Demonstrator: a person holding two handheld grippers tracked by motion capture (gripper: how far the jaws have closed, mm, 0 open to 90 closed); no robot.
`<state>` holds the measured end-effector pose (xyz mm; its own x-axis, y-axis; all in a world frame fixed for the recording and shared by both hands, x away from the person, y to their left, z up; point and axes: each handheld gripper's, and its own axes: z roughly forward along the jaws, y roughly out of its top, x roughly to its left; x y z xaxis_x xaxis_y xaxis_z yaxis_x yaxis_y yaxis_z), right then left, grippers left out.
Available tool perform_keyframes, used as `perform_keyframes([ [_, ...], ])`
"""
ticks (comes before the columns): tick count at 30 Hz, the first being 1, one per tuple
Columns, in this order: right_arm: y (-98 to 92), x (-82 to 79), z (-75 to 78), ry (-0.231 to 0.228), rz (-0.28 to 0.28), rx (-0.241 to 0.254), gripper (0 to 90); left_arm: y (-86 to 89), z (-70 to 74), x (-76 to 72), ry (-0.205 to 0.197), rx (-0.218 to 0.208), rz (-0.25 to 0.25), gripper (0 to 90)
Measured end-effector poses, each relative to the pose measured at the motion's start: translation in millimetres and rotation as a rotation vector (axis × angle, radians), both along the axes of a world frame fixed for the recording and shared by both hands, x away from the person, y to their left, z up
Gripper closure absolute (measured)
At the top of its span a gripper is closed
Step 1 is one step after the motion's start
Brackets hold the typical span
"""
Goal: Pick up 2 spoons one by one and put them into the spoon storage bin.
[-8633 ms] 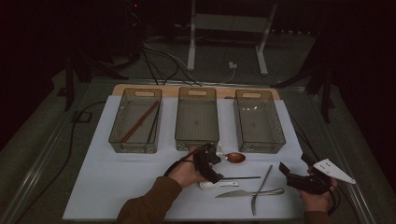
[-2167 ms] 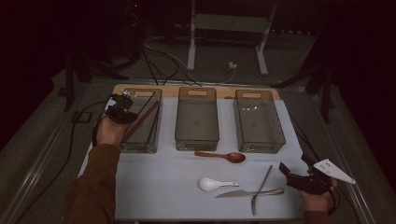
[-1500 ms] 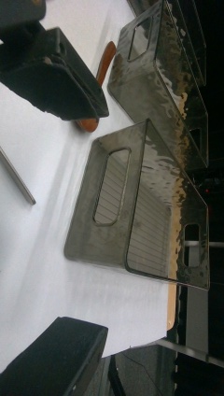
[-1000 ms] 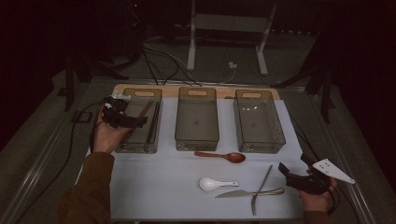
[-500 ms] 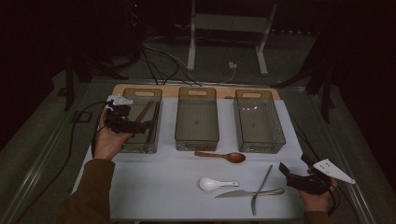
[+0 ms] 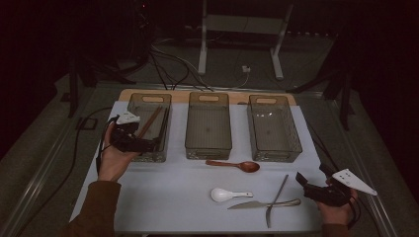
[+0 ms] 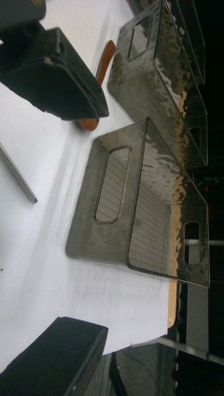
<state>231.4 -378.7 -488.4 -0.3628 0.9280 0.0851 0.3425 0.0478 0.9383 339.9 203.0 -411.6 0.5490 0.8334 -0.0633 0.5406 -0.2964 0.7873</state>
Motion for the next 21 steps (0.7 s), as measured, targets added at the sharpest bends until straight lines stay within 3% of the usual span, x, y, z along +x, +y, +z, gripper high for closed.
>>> perform_keyframes([
  [12,1.1,1.0,0.0,0.0,0.001,0.002,0.0,-5.9,-10.1,-20.1,-0.016,-0.019,-0.032,1.3],
  [21,2.1,1.4,0.4,-0.001,0.003,-0.001,0.0,-19.7,-18.2,-32.1,-0.018,-0.014,-0.088,1.3],
])
